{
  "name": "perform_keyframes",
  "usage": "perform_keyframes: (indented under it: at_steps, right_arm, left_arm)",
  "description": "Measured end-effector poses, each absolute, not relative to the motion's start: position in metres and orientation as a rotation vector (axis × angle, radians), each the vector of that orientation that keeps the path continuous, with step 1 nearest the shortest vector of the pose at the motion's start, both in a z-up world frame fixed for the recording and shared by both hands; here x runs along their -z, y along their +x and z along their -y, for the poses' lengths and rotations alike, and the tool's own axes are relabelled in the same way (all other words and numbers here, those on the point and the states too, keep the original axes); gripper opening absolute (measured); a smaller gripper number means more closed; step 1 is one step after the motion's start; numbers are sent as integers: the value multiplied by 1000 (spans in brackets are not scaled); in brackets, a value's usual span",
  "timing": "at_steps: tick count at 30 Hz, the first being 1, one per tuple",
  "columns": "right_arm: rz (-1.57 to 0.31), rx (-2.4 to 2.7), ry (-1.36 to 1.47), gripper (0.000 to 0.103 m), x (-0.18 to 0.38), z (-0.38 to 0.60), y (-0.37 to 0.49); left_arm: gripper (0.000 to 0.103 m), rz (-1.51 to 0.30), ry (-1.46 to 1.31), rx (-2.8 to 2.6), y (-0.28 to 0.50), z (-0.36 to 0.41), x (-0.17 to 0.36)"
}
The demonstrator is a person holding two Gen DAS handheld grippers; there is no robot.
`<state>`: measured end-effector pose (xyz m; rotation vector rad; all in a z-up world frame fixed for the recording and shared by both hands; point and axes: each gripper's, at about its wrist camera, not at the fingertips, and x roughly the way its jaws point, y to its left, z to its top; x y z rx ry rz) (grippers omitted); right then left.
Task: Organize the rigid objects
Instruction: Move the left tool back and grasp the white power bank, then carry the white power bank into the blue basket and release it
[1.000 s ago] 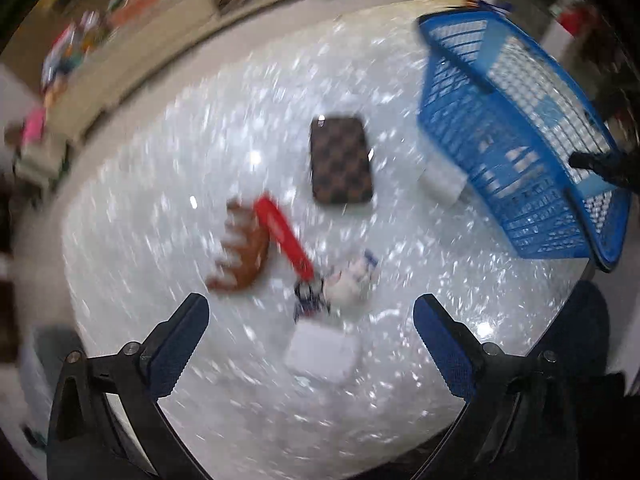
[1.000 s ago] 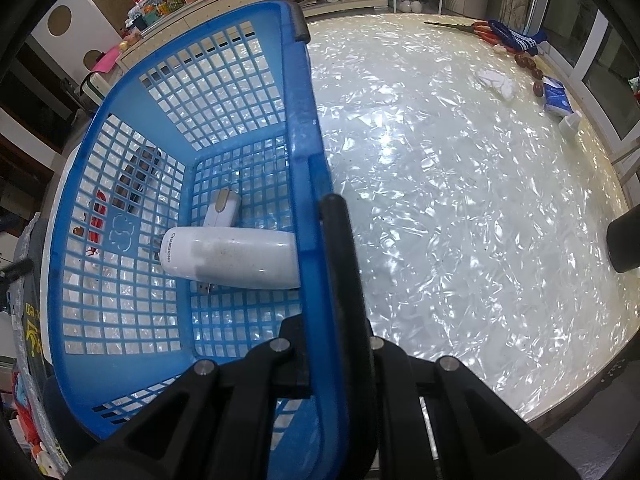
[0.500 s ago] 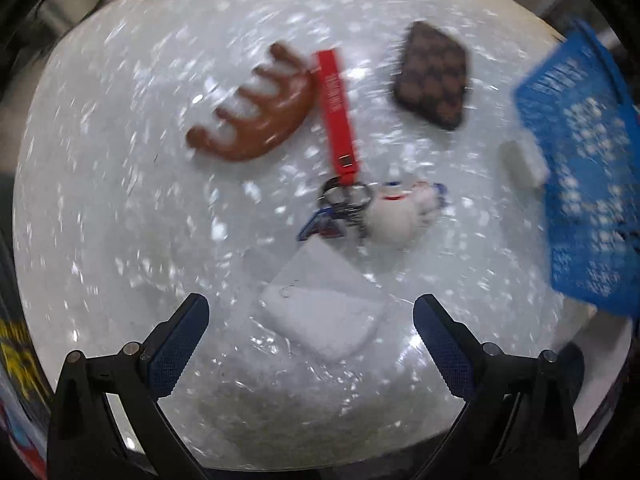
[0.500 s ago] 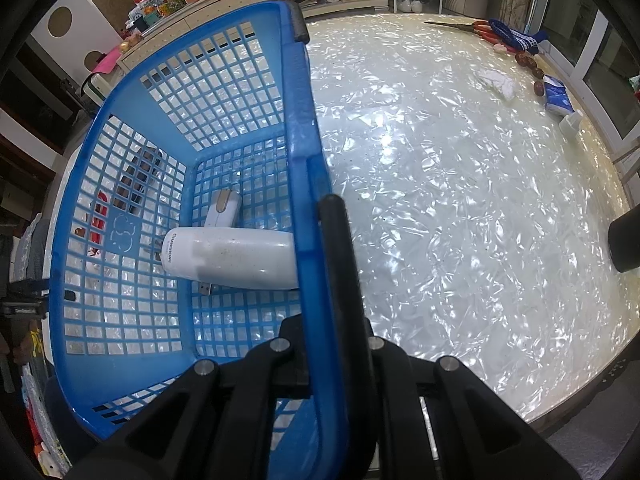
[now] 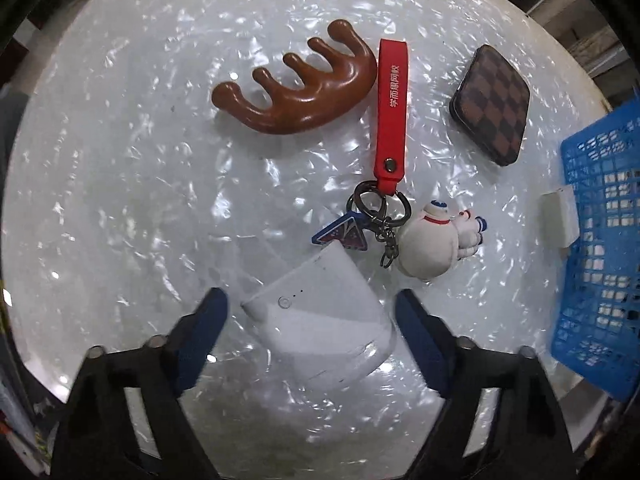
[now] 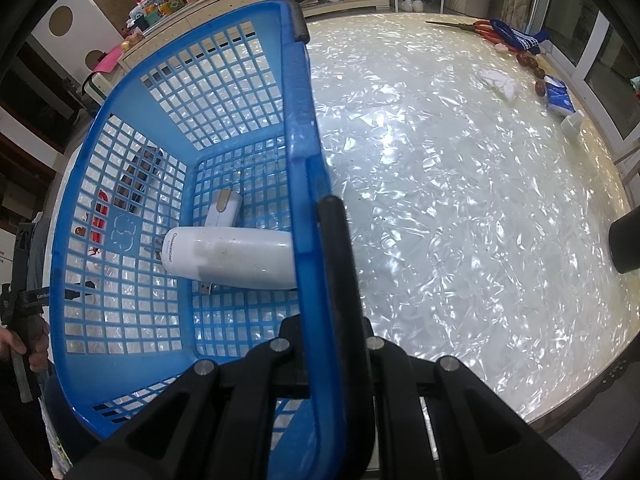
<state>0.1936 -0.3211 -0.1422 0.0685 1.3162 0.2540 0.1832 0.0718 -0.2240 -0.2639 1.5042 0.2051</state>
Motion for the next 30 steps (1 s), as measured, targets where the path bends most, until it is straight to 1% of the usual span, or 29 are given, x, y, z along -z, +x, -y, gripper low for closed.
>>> perform_keyframes:
  at_steps: [1, 7, 13, 17, 22, 30]
  right_arm:
    - [-1316, -252, 59, 9, 142, 319, 194]
    - [-1320, -243, 54, 9, 143, 318, 193]
    - [-1333, -237, 44, 9, 145, 316, 192]
    - [-1337, -233, 59, 9, 145, 319, 192]
    - [-1334, -230, 47, 9, 144, 318, 192]
    - [-1331, -233, 43, 9, 144, 317, 192]
  left_arm:
    - [75, -1504, -263, -211, 183, -72, 223]
    - [74, -1521, -244, -187, 174, -55, 222]
    - [74, -1466, -231, -137, 176, -40, 208]
    - [73, -1396, -170, -106, 173, -28, 184]
    - [74, -1284, -65, -81, 170, -11, 142]
    - [74, -1103, 49, -12, 182, -13, 77]
